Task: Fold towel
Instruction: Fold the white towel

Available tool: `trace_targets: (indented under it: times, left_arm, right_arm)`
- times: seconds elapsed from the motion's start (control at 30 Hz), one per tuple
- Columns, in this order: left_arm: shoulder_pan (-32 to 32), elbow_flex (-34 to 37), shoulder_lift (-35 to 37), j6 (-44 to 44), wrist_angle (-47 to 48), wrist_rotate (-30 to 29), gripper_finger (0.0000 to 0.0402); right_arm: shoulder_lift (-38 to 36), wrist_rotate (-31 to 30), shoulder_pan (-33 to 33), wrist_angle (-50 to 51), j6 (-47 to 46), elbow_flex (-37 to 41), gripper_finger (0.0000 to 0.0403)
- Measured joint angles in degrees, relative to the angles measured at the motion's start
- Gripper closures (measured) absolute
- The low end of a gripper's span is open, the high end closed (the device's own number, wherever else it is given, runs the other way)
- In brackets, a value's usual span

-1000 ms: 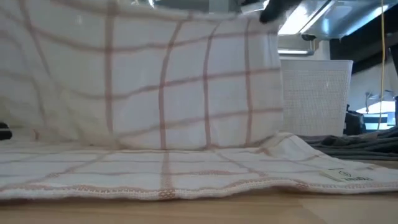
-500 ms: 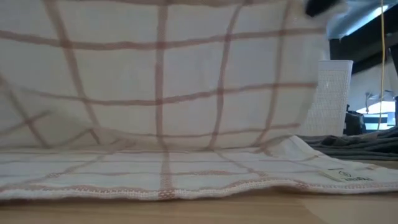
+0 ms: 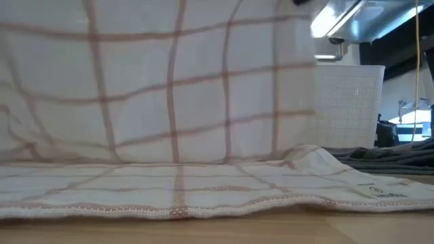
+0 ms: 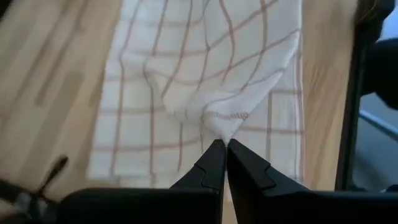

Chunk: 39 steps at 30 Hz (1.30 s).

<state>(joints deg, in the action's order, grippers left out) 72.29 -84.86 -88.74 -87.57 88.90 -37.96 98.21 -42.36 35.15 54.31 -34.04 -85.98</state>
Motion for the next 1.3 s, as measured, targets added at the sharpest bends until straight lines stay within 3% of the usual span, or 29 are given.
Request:
trace_targets:
  times: [0.2,0.43,0.87,1.3]
  left_arm:
    - [-1.97,-0.17,6.48,6.08,0.96,-3.90,0.0394]
    - [-3.42,-0.15,16.78,10.74,1.15,-4.07,0.0394]
    - [-3.43,-0.11,32.87,17.50,1.14,-6.01,0.0400]
    - [-3.42,-0.10,43.25,17.00,1.15,-4.44,0.0397]
  right_arm:
    - [-2.80,-4.66,-5.00,0.55,9.39,-6.09,0.0393]
    - [-4.88,-4.94,-11.65,2.80,17.66,-13.51,0.0393]
    - [-6.69,-2.65,-23.55,2.64,22.71,-14.53,0.0393]
    - [-8.52,-5.80,-24.63,-1.61,26.84,-18.84,0.0393]
